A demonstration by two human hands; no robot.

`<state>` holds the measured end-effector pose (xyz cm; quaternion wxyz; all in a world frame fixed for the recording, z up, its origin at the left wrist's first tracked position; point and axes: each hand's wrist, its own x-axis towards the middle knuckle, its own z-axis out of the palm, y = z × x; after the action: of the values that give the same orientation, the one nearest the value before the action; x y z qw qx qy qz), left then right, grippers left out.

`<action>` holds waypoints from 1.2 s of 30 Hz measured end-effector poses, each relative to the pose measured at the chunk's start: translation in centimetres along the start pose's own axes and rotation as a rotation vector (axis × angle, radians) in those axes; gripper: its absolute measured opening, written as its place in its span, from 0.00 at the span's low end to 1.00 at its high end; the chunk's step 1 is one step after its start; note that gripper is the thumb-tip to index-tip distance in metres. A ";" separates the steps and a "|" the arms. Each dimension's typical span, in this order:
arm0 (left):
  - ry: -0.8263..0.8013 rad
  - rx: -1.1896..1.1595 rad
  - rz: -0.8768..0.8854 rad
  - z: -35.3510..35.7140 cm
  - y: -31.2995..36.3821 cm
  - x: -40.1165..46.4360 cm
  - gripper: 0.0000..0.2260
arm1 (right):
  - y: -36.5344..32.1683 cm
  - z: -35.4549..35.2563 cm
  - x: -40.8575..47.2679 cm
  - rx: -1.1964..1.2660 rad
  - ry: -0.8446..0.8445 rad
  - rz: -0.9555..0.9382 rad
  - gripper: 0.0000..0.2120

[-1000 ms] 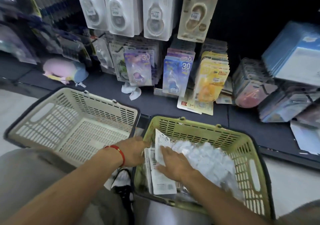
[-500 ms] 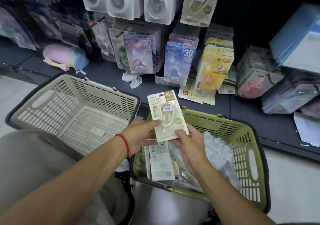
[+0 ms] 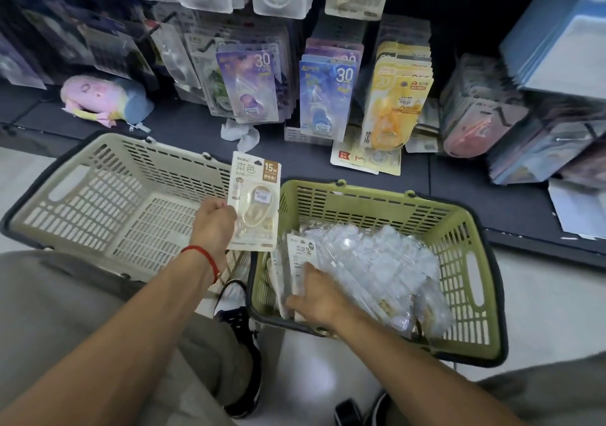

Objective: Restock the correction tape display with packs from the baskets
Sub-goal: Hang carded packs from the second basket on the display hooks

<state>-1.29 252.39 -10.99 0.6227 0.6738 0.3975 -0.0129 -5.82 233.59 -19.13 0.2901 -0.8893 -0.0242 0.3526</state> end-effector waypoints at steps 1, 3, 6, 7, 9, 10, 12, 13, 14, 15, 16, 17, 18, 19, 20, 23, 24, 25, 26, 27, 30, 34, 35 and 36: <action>-0.002 -0.003 -0.008 0.0 -0.1 0.0 0.09 | -0.1 -0.4 -0.1 0.021 0.033 -0.002 0.25; 0.005 -0.014 -0.017 0.0 -0.1 -0.1 0.10 | 0.0 -1.5 -0.1 0.089 0.152 0.000 0.18; 0.023 -0.015 0.011 0.1 0.0 -0.1 0.08 | 0.4 -3.7 -0.4 0.340 0.362 0.019 0.16; 0.023 -0.012 0.022 0.2 0.0 -0.1 0.07 | 0.6 -4.5 -0.6 0.420 0.449 0.028 0.15; 0.029 -0.010 0.052 0.5 0.0 -0.1 0.04 | 0.9 -6.2 -0.9 0.601 0.604 0.042 0.14; 0.023 -0.004 0.044 0.7 0.0 -0.2 0.06 | 0.8 -6.9 -1.1 0.718 0.628 0.035 0.14; -0.063 0.004 -0.028 0.8 0.2 -0.9 0.19 | 0.2 -7.6 -1.1 0.930 0.539 -0.048 0.17; -0.148 -0.006 -0.071 1.0 0.1 -1.4 0.24 | -0.3 -7.7 -1.1 0.988 0.469 -0.102 0.18; -0.247 -0.019 -0.096 1.2 -0.2 -1.7 0.27 | -0.9 -7.5 -1.0 1.000 0.406 -0.152 0.19; -0.332 -0.035 -0.099 1.4 -0.6 -2.0 0.26 | -1.5 -7.2 -0.9 0.962 0.363 -0.200 0.18; -0.376 -0.052 -0.093 1.6 -1.0 -2.2 0.24 | -1.8 -6.6 -0.6 0.879 0.353 -0.240 0.17; -0.369 -0.067 -0.082 1.8 -1.4 -2.2 0.23 | -1.9 -6.0 -0.3 0.774 0.380 -0.266 0.15; -0.331 -0.085 -0.066 1.8 -1.7 -2.3 0.22 | -2.0 -5.3 0.0 0.683 0.429 -0.266 0.14; -0.283 -0.095 -0.041 1.7 -1.8 -2.2 0.21 | -1.9 -4.7 0.3 0.618 0.477 -0.233 0.13; -0.223 -0.098 -0.011 1.4 -1.8 -2.2 0.20 | -1.8 -4.1 0.6 0.574 0.491 -0.192 0.13; -0.101 -0.139 0.041 0.1 -1.3 -1.3 0.19 | -1.5 -1.4 1.4 0.310 0.177 -0.124 0.22; -0.092 -0.160 0.046 -0.3 -1.1 -1.2 0.20 | -1.6 -0.4 1.6 0.204 0.052 -0.112 0.28; -0.093 -0.181 0.051 -0.6 -1.0 -1.1 0.22 | -1.6 0.6 1.8 0.130 -0.030 -0.102 0.31; -0.096 -0.201 0.054 -0.8 -0.8 -1.1 0.24 | -1.6 1.2 1.9 0.114 -0.053 -0.091 0.31; -0.107 -0.228 0.054 -1.0 -0.7 -1.1 0.25 | -1.5 1.4 1.9 0.146 -0.031 -0.085 0.28; -0.164 -0.319 0.045 -1.2 -0.6 -1.0 0.25 | -0.6 0.0 1.9 0.358 0.082 -0.020 0.16; -0.252 -0.320 0.042 -1.0 -0.2 -0.9 0.23 | 0.8 -6.1 -0.2 0.945 0.261 0.044 0.19; -0.281 -0.289 0.058 -0.8 -0.1 -1.0 0.22 | 1.1 -7.9 -0.8 1.090 0.264 0.025 0.19; -0.310 -0.256 0.077 -0.5 0.2 -1.3 0.21 | 1.3 -9.5 -1.3 1.252 0.230 -0.006 0.17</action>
<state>-2.28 252.19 -10.06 0.7572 0.5936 0.2692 -0.0421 -0.92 227.40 -13.47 0.7568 -0.5834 0.2152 0.2015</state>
